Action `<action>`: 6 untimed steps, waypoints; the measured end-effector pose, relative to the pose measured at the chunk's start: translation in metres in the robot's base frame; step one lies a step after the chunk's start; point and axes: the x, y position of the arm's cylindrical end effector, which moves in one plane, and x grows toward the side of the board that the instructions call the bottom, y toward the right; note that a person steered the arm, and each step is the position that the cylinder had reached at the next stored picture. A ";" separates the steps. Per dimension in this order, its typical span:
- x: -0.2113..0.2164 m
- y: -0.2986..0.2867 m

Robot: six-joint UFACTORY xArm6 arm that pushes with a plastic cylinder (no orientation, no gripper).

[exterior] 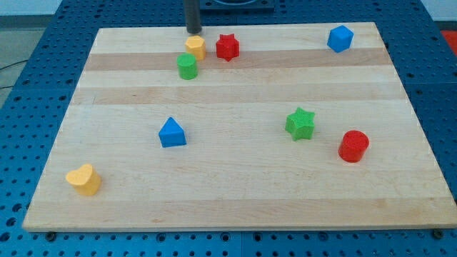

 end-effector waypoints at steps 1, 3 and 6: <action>0.039 -0.012; 0.055 -0.043; 0.079 0.026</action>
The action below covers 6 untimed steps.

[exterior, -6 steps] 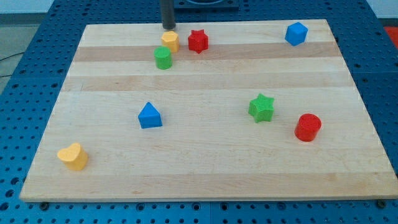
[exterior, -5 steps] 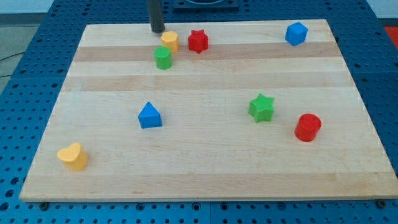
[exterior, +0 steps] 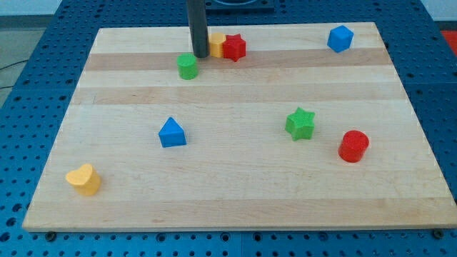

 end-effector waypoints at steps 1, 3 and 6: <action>-0.031 -0.128; 0.031 -0.221; 0.166 -0.222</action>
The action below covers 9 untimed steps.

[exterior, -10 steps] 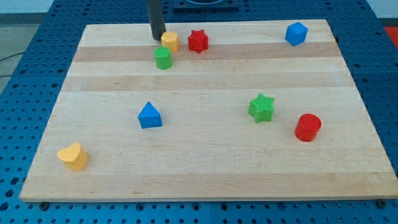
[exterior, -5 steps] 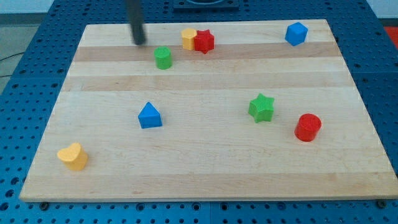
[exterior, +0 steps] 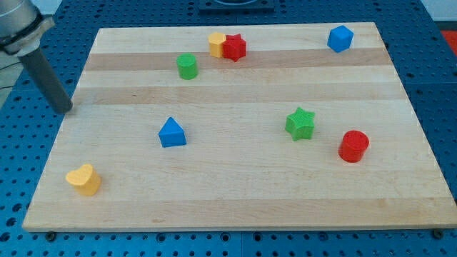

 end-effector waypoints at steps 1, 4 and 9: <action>0.103 0.002; 0.125 0.105; -0.010 0.282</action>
